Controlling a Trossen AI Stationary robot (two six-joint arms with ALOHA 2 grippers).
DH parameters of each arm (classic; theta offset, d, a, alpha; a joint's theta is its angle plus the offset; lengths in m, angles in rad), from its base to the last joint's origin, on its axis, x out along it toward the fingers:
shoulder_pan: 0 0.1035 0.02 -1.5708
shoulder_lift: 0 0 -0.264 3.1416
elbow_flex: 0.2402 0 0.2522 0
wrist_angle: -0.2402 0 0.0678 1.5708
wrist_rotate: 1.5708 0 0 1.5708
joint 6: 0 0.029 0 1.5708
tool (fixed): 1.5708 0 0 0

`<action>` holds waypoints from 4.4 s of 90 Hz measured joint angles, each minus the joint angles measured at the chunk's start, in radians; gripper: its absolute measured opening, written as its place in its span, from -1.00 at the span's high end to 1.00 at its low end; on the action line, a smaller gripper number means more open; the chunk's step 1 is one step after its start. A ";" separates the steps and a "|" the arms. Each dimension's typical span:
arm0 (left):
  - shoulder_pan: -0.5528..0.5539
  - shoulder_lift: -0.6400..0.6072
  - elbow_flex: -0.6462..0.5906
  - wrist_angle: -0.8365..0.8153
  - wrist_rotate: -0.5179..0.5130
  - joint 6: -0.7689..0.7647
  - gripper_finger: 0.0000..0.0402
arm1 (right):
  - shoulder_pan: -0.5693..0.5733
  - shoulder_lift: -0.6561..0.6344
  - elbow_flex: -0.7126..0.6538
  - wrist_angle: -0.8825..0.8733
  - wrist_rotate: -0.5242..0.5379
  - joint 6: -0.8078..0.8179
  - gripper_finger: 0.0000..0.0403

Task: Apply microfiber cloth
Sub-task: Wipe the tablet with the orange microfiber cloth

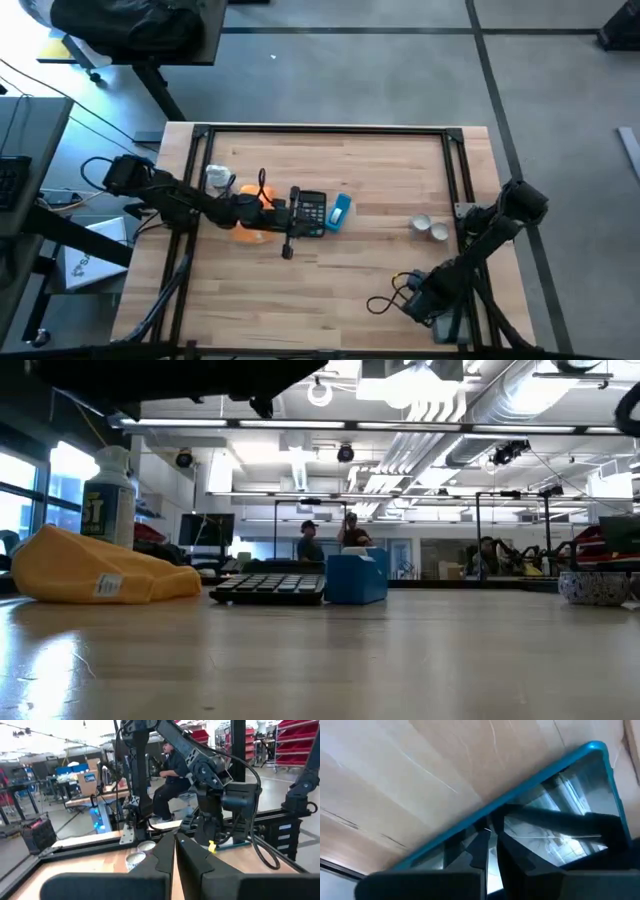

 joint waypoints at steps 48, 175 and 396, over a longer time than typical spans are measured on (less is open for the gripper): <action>0.007 0.000 0.000 0.004 -0.001 0.013 1.00 | -0.339 -0.010 0.115 0.118 0.452 -0.639 0.96; -0.192 0.041 0.048 -0.852 -0.108 -0.413 0.97 | -0.213 -0.008 0.026 0.436 0.762 -1.355 0.78; -0.354 0.287 0.116 -0.863 -0.408 -0.407 0.22 | -0.302 0.337 0.198 1.037 0.882 -2.475 0.35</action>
